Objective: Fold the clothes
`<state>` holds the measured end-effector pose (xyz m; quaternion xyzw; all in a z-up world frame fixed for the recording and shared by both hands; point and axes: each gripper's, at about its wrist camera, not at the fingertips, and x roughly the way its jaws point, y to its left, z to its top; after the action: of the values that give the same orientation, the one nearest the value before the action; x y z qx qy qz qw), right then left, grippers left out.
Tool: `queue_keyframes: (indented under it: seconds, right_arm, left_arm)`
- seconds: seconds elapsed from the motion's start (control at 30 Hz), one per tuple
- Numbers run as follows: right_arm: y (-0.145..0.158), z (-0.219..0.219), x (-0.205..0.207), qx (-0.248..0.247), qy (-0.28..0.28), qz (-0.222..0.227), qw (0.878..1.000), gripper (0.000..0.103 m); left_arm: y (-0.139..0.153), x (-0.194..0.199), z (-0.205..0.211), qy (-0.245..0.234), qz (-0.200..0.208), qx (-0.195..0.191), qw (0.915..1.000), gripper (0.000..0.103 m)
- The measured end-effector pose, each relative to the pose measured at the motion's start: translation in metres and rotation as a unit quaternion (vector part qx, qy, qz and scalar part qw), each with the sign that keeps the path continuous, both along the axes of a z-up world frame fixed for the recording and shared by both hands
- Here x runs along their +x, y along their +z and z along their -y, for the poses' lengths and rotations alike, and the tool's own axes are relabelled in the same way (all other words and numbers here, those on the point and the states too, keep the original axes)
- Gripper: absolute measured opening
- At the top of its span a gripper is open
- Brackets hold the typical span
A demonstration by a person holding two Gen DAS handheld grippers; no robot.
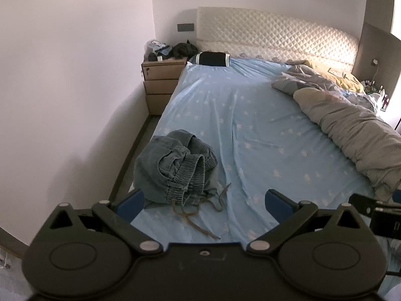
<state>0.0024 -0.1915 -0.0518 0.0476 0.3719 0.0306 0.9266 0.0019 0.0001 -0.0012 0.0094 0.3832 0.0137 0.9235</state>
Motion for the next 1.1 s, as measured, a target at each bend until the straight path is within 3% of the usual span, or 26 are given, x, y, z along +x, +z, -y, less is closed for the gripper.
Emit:
queue_keyframes:
  seconds: [0.17, 0.27, 1.1]
  right_arm:
    - [-0.002, 0.009, -0.001, 0.014, 0.005, -0.009, 1.0, 0.103]
    - [0.001, -0.001, 0.006, -0.006, -0.002, -0.018, 1.0, 0.103]
    - [0.001, 0.001, 0.011, -0.003, -0.005, -0.008, 1.0, 0.103]
  left_arm:
    - [-0.001, -0.006, 0.0, -0.005, 0.009, -0.004, 0.9999, 0.103]
    - [-0.004, 0.005, 0.001, -0.01, 0.0, -0.003, 0.9999, 0.103]
    - [0.003, 0.014, 0.002, -0.019, 0.009, -0.003, 0.9998, 0.103]
